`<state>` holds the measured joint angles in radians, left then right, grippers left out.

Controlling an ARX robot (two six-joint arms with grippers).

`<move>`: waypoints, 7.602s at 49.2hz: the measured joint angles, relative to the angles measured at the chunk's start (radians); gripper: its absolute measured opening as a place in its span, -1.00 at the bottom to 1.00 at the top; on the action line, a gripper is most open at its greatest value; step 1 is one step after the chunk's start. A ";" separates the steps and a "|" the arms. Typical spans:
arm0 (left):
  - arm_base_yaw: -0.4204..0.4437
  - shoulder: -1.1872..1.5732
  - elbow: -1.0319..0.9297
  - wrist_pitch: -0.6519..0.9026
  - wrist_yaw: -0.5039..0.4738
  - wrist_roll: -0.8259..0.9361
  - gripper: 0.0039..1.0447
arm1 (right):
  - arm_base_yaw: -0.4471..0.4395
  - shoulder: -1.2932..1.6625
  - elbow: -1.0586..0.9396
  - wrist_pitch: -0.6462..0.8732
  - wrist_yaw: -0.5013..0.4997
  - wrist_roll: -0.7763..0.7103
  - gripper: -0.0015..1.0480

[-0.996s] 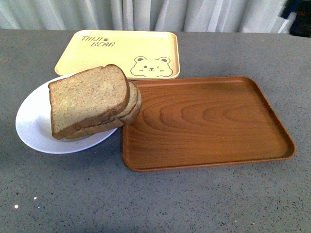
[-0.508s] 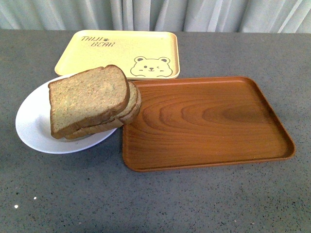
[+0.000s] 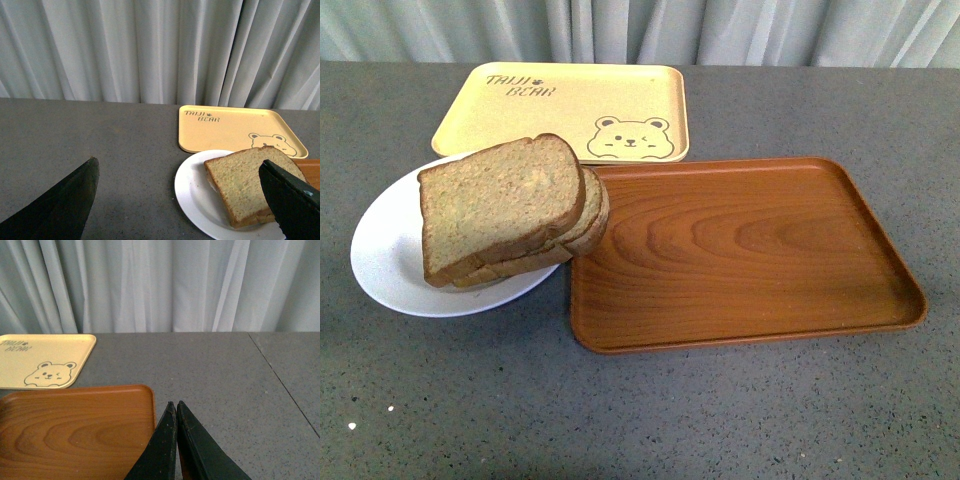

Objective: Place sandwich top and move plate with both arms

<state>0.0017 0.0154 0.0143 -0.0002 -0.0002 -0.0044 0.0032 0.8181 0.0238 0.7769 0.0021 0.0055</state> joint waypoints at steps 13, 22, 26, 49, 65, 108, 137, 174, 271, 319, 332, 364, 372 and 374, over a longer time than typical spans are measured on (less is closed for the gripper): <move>0.000 0.000 0.000 0.000 0.000 0.000 0.83 | 0.000 -0.183 -0.002 -0.158 -0.001 0.000 -0.97; 0.000 0.000 0.000 0.000 0.000 0.000 0.83 | 0.000 -0.317 -0.002 -0.282 -0.001 0.000 -0.97; 0.000 0.000 0.000 0.000 0.000 0.000 0.83 | 0.000 -0.353 -0.002 -0.317 -0.002 0.000 -0.97; 0.000 0.000 0.000 0.000 0.000 0.000 0.83 | 0.000 -0.536 -0.002 -0.493 -0.001 0.000 -0.97; 0.000 0.000 0.000 0.000 0.000 0.000 0.83 | 0.000 -0.624 -0.002 -0.583 -0.002 0.000 -0.97; 0.100 0.729 0.184 0.113 0.555 -0.573 0.83 | 0.000 -0.813 -0.002 -0.776 0.000 -0.001 0.45; 0.101 1.753 0.269 0.811 0.388 -0.805 0.83 | 0.000 -0.813 -0.002 -0.776 0.000 -0.001 0.82; -0.003 1.994 0.386 1.007 0.347 -1.086 0.83 | 0.000 -0.813 -0.002 -0.776 0.000 -0.001 0.82; -0.118 1.919 0.682 0.851 0.286 -1.318 -0.96 | 0.000 -0.813 -0.002 -0.777 0.000 -0.001 0.82; -0.184 2.253 1.154 0.631 0.230 -1.249 -0.30 | 0.000 -0.813 -0.002 -0.777 0.000 -0.001 0.82; -0.084 2.089 0.880 0.805 0.301 -1.257 0.78 | 0.000 -0.813 -0.002 -0.777 0.000 -0.001 0.82; 0.234 1.366 0.014 1.313 0.230 -0.334 -0.13 | 0.000 -0.813 -0.002 -0.777 -0.002 -0.001 0.82; 0.184 1.176 -0.003 1.171 0.180 -0.107 -0.57 | 0.000 -0.814 -0.002 -0.777 -0.002 -0.001 0.82; 0.171 1.123 -0.003 1.123 0.170 -0.076 -0.71 | 0.000 -0.814 -0.002 -0.777 0.001 -0.001 0.82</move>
<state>0.1726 1.1381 0.0113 1.1233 0.1699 -0.0799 0.0032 0.0036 0.0219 -0.0002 0.0029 0.0048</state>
